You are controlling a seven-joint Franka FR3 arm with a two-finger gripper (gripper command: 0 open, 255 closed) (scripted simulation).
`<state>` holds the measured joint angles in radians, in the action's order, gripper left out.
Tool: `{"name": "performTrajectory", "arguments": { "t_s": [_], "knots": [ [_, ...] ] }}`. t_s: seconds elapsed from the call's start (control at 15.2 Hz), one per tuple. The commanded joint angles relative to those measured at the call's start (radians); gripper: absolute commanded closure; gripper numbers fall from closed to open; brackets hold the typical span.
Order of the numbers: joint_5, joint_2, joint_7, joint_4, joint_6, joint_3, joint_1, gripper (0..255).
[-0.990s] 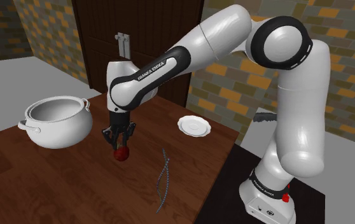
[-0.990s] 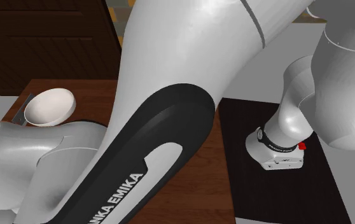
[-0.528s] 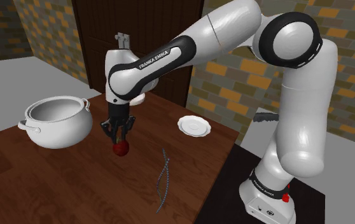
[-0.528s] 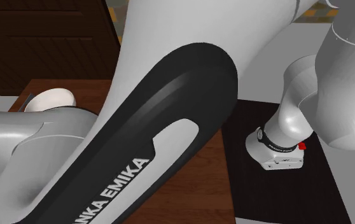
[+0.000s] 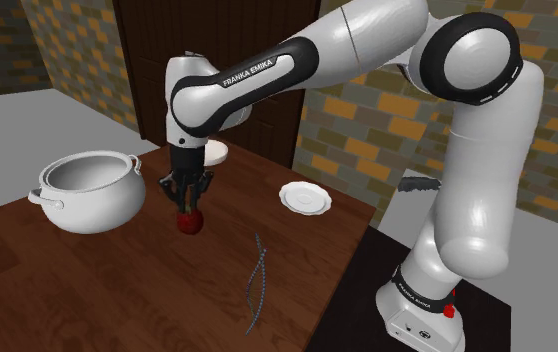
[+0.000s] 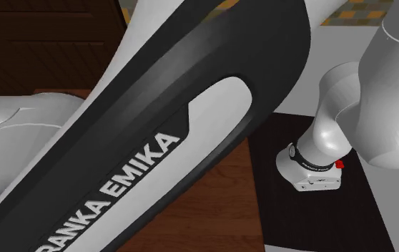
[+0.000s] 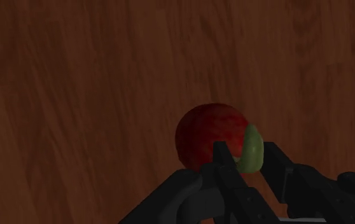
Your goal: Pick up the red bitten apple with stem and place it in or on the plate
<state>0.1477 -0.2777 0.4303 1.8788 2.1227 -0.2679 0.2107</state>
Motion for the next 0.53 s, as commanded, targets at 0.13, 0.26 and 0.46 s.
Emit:
{"name": "performTrajectory", "arguments": {
  "t_s": [0.13, 0.26, 0.46],
  "knots": [
    [0.029, 0.088, -0.082, 0.097, -0.003, 0.019, -0.053, 255],
    [0.041, 0.132, -0.129, 0.145, -0.006, 0.034, -0.080, 255],
    [0.056, 0.191, -0.201, 0.207, -0.015, 0.060, -0.119, 255]
  ]
}}
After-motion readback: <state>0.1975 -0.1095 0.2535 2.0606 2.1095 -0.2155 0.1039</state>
